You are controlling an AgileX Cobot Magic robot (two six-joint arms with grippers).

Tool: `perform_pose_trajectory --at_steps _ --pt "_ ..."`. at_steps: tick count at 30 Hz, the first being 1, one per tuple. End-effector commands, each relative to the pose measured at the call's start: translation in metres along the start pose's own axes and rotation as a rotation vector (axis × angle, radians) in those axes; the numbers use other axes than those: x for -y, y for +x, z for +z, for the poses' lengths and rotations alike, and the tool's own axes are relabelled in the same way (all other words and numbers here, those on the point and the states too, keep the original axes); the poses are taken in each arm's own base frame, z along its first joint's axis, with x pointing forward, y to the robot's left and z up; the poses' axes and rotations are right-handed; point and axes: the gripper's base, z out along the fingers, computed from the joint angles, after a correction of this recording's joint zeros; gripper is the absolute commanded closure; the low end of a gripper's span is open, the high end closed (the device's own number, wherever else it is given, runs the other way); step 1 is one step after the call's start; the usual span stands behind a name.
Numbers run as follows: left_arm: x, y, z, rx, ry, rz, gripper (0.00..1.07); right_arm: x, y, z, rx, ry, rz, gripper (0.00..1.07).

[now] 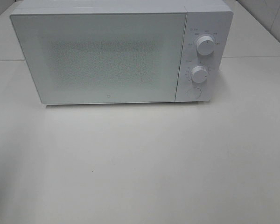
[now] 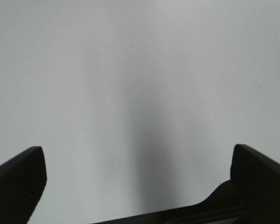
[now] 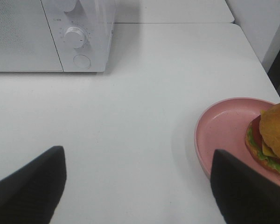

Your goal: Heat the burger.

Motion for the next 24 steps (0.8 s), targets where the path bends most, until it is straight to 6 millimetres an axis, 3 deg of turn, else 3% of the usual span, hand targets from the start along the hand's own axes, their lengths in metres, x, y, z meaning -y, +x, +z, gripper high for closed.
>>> perform_pose_trajectory --at_steps 1,9,17,24 --pt "0.005 0.015 -0.010 0.080 0.009 -0.013 0.02 0.000 0.002 -0.004 0.036 0.007 0.003 0.31" --pt "0.013 0.056 -0.024 0.250 -0.018 0.006 0.02 0.000 0.002 -0.004 0.036 0.007 0.003 0.31" --pt "0.018 0.080 -0.046 0.410 -0.062 0.034 0.02 0.000 0.002 -0.004 0.036 0.007 0.003 0.31" --pt "0.022 0.106 -0.052 0.483 -0.087 0.048 0.02 0.000 0.002 -0.004 0.036 0.007 0.003 0.31"
